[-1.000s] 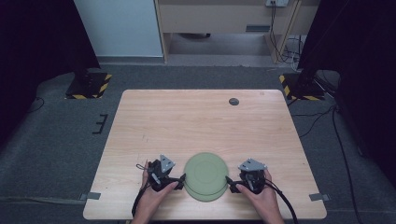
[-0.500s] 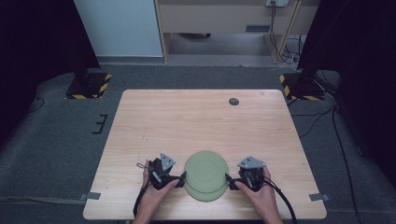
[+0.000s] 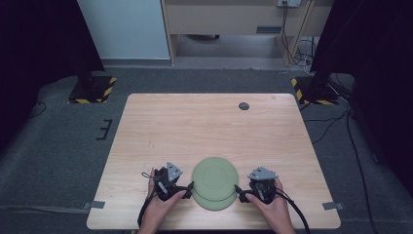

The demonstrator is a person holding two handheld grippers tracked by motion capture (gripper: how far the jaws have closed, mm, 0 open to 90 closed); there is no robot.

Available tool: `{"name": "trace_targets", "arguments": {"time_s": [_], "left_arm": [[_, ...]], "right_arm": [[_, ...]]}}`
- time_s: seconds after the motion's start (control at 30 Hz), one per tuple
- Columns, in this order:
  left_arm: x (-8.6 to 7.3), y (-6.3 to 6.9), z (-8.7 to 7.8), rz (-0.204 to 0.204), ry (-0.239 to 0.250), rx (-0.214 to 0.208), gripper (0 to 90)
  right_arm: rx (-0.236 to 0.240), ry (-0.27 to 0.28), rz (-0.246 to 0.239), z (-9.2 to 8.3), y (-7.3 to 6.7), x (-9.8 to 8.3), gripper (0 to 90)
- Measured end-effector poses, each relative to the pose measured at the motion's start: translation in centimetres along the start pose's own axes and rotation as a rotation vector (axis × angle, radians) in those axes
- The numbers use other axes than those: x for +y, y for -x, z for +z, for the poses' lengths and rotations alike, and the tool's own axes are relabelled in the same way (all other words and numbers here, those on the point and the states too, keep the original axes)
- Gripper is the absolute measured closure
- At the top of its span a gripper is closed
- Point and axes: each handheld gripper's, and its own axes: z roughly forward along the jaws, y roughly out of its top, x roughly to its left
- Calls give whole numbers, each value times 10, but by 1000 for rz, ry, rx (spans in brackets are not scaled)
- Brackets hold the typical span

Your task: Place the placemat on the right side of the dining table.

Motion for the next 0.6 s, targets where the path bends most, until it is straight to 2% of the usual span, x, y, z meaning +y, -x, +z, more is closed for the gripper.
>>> {"name": "trace_targets", "arguments": {"time_s": [0.13,0.33,0.6], "left_arm": [[0,4,-1,15,-4,-10,26],[1,7,3,25,-13,2,19],[3,6,7,3,-8,22,12]], "right_arm": [[6,-7,-8,1,-2,-1,73],[-4,-16,-22,4,-4,1,56],[-20,-14,2,10,0,4,41]]}}
